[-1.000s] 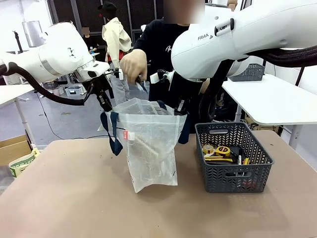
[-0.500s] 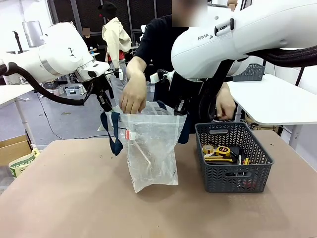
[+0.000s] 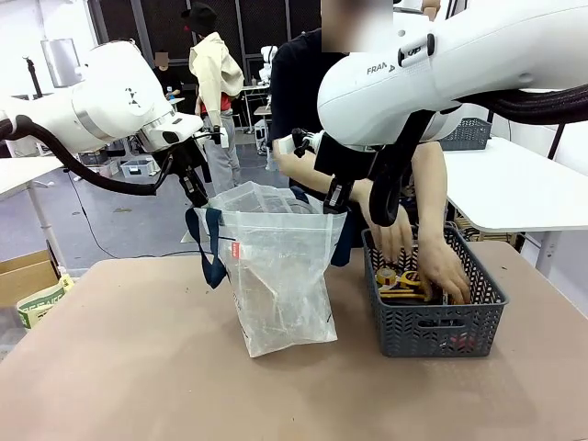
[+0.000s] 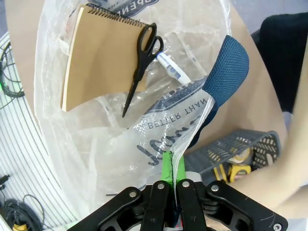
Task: Transfer purchased items from the store into the shopping bag.
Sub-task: Move the Reusable shopping bag to the right side of the table.
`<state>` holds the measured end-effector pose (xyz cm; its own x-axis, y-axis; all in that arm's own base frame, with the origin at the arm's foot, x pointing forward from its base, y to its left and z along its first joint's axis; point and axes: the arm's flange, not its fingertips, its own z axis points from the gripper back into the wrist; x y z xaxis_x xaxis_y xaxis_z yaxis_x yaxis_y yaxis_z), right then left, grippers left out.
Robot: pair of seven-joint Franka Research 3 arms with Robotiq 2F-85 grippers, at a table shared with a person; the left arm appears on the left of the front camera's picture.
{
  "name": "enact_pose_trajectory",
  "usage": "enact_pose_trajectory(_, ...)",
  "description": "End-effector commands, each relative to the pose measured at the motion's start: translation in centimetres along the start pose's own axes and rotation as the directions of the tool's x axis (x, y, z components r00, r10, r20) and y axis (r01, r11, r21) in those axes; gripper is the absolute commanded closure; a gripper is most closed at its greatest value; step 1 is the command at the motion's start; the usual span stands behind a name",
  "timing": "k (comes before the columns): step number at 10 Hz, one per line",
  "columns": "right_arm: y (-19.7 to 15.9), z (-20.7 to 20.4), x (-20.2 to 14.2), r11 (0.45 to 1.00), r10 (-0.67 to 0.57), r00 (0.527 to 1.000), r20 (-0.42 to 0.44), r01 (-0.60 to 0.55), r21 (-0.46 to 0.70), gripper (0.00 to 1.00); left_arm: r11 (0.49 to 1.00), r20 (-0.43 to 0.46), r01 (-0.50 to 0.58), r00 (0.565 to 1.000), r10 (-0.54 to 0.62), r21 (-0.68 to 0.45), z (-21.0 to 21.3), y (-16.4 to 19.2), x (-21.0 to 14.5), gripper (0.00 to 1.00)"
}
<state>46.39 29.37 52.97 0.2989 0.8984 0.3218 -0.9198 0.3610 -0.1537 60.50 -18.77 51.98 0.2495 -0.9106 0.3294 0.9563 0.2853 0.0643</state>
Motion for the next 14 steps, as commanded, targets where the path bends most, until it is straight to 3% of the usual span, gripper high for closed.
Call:
enact_pose_trajectory(1,-0.08,0.01,-0.17,1.0,0.001,1.0,-0.005,-0.001,-0.001,1.0,1.0,-0.001,-0.001,1.0,0.001,0.0,0.01,0.05,-0.12,1.0)
enact_pose_trajectory(14,-0.08,0.01,-0.17,1.0,0.001,1.0,-0.005,-0.001,-0.001,1.0,1.0,-0.001,-0.001,1.0,0.001,0.0,0.01,0.05,-0.12,1.0)
